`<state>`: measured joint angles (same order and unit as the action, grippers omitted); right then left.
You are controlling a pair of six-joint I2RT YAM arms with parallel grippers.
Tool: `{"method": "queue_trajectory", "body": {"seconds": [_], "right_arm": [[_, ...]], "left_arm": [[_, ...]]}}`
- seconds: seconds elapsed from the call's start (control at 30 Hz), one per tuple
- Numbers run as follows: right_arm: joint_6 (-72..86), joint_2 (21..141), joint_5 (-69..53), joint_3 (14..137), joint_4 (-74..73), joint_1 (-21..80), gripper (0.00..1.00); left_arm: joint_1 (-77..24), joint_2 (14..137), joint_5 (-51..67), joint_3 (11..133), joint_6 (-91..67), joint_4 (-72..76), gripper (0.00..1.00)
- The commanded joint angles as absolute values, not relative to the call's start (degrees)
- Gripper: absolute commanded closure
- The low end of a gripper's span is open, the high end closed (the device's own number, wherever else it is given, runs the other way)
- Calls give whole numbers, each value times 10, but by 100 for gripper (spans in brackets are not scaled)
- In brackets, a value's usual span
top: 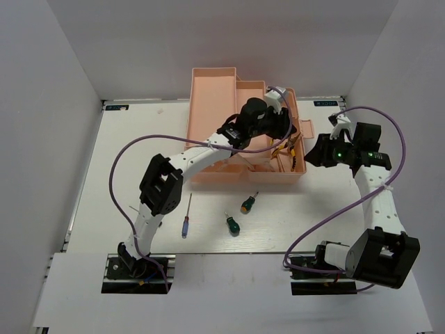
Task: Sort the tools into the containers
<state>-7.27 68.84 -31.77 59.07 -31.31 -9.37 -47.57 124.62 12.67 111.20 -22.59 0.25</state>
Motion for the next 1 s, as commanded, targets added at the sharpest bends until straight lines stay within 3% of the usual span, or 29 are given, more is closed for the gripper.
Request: {"method": "queue_trajectory", "body": {"seconds": [0.0, 0.07, 0.17, 0.43, 0.5, 0.53, 0.57, 0.7, 0.83, 0.97], "right_arm": [[-151, 690, -451, 588, -345, -92, 54], [-195, 701, -589, 591, -399, -91, 46], [-283, 710, -638, 592, -459, -56, 44], [-294, 691, -519, 505, -378, 167, 49], [-299, 682, -478, 468, -339, 220, 38], [-300, 682, -454, 460, -325, 236, 36], [-303, 686, -444, 446, -314, 262, 29], [-331, 706, -340, 425, -235, 330, 13], [-429, 708, -269, 386, -189, 351, 10], [-609, 702, -295, 360, -185, 351, 10]], "left_arm": [[-490, 1209, 150, 1138, -171, -24, 51], [-503, 1169, 133, 1138, -140, -67, 49], [-519, 1070, 71, 1065, -90, -97, 45], [-555, 702, -158, 682, -94, -143, 44], [-555, 638, -199, 592, -137, -196, 44], [-555, 614, -235, 569, -163, -220, 27], [-555, 582, -252, 550, -219, -248, 27], [-555, 558, -290, 471, -343, -369, 26], [-555, 558, -276, 425, -402, -374, 26], [-560, 588, -249, 412, -433, -368, 25]]}}
